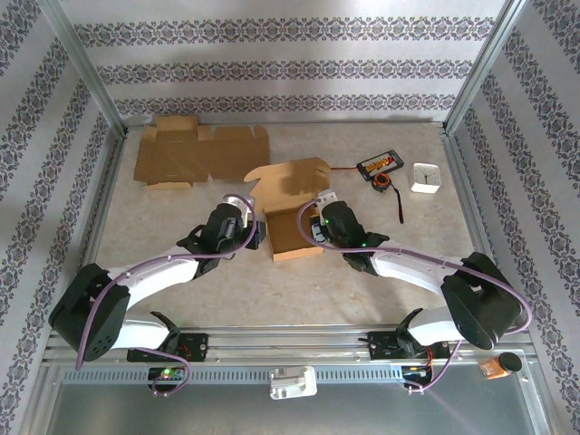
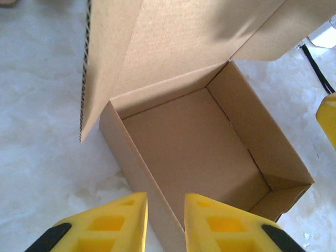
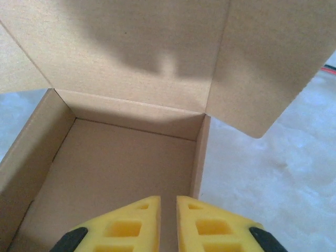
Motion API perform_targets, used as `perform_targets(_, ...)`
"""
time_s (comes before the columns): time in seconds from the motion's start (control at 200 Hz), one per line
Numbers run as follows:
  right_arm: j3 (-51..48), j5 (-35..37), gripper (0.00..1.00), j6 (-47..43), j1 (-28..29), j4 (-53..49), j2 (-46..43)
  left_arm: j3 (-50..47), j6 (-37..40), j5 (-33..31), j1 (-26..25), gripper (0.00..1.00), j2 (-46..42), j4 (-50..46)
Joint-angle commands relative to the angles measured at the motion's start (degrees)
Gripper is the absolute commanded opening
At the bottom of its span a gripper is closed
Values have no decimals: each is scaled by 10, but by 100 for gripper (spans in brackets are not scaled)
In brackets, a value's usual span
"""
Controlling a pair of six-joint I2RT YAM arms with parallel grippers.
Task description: Fold the paper box
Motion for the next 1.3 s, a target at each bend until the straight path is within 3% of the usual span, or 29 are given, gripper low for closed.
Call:
perform_targets(0.0, 2, 0, 29, -10, 4, -8, -43, 2, 3, -4, -8, 31, -31, 20)
perform_targets(0.155, 8, -98, 80, -57, -40, -54, -124, 18, 40, -66, -8, 48, -122, -63)
perform_targets(0.285, 61, -261, 90, -75, -144, -113, -126, 67, 74, -103, -1, 58, -160, -157)
perform_targets(0.42, 163, -404, 98, -80, -214, -188, -60, 147, 95, -1, 41, 64, -123, -246)
perform_targets(0.575, 256, -454, 96, -61, -228, -240, 19, 249, 98, 57, 58, 66, -56, -345)
perform_targets(0.76, 314, -432, 84, -24, -225, -282, 78, 331, 98, 70, 77, 69, 7, -417)
perform_targets(0.954, 313, -399, 75, -15, -223, -282, 88, 376, 113, 52, 80, 73, 53, -441)
perform_targets(1.294, 358, -398, 74, -30, -218, -310, 111, 456, 164, 32, 88, 74, 118, -472)
